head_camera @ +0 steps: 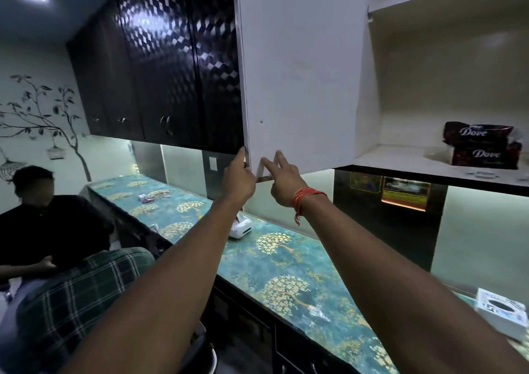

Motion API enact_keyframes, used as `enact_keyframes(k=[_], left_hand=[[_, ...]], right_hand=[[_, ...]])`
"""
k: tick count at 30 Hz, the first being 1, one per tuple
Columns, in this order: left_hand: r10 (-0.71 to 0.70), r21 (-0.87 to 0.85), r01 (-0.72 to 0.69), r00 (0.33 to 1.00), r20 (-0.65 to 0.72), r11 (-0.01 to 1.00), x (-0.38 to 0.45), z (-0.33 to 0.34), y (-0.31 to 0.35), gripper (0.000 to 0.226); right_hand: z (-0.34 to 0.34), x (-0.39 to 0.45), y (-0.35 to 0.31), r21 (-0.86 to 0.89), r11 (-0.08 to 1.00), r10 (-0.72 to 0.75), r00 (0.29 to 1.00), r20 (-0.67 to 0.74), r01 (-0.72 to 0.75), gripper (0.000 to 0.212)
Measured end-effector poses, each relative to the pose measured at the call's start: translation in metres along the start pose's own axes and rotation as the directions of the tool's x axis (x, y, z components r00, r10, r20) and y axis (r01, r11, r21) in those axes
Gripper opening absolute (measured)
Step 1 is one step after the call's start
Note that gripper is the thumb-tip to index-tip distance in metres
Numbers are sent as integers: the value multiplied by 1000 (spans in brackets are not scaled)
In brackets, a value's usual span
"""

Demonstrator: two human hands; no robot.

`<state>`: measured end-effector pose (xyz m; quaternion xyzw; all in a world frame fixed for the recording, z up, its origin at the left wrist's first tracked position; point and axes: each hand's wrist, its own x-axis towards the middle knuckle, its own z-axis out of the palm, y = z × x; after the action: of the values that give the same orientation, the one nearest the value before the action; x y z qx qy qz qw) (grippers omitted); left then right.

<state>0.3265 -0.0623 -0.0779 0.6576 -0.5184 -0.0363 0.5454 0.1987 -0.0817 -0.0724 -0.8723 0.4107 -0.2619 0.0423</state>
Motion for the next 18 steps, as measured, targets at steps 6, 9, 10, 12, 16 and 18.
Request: enact_keyframes(k=[6, 9, 10, 12, 16, 18], left_hand=[[35, 37, -38, 996, 81, 999, 2, -3, -6, 55], [90, 96, -86, 995, -38, 992, -12, -2, 21, 53], [125, 132, -111, 987, -104, 985, -18, -1, 32, 57], [260, 136, -235, 941, -216, 962, -31, 5, 56, 62], [400, -122, -412, 910, -109, 903, -56, 39, 110, 55], [301, -402, -246, 950, 79, 882, -72, 63, 140, 48]], right_hand=[[-3, 0, -1, 54, 999, 5, 999, -32, -3, 72], [-18, -8, 6, 195, 981, 34, 986, -165, -2, 64], [-24, -14, 9, 230, 973, 53, 974, -218, -2, 62], [-40, -28, 18, 272, 962, 99, 944, -316, -10, 59], [-77, -68, 48, 271, 960, 191, 880, -435, -75, 58], [-101, -91, 69, 266, 954, 254, 848, -464, -140, 58]])
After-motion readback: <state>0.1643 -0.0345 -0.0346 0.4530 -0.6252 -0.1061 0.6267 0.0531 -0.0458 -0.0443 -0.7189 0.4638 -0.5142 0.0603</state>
